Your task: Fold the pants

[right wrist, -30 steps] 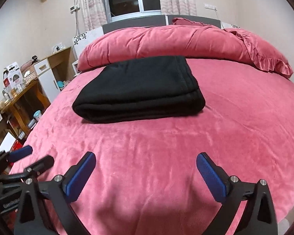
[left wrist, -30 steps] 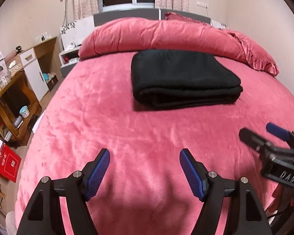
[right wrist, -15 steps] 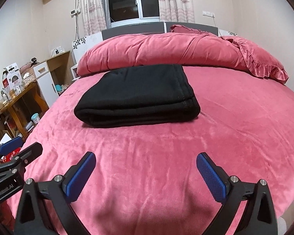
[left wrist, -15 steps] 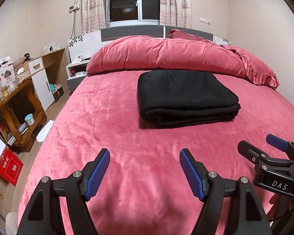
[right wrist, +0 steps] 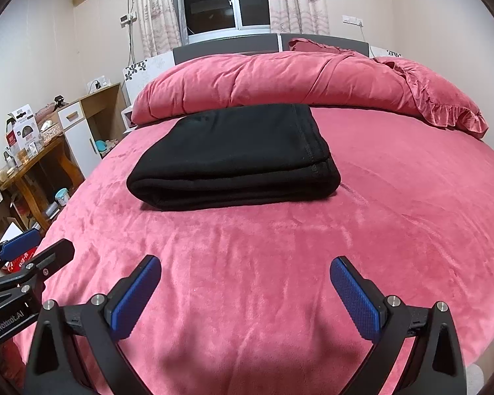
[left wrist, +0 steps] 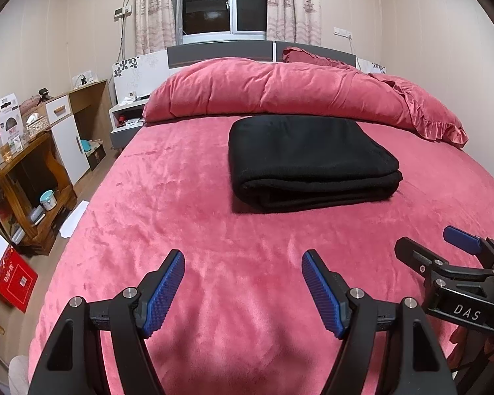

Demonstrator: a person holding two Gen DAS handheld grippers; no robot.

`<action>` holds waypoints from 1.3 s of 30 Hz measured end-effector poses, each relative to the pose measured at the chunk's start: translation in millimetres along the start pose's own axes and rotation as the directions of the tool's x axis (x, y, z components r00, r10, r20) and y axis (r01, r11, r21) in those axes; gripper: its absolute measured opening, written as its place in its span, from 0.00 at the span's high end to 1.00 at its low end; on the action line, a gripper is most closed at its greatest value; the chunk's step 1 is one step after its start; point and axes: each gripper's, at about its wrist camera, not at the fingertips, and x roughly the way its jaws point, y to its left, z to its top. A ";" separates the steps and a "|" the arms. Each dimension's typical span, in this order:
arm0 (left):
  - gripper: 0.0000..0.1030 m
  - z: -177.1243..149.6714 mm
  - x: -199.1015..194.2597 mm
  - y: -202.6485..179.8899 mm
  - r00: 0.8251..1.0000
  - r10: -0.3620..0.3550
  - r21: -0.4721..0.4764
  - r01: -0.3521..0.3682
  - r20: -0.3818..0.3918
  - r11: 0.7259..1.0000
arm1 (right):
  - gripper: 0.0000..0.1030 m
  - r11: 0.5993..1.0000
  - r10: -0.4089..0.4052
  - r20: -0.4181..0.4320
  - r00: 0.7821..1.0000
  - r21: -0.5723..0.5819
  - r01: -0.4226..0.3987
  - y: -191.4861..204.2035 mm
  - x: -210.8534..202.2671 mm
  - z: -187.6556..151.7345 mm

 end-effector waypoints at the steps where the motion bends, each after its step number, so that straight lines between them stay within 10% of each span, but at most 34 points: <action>1: 0.27 -0.2 0.2 -0.3 1.000 0.001 0.001 -0.001 -0.001 1.000 | 0.00 1.000 0.000 -0.002 1.000 0.000 0.000 -0.2 0.4 0.0; 39: 0.27 -5.7 7.6 1.6 0.999 -0.001 0.016 0.002 -0.041 1.000 | 0.00 1.000 0.006 -0.042 0.999 0.029 -0.005 -4.9 8.7 -4.5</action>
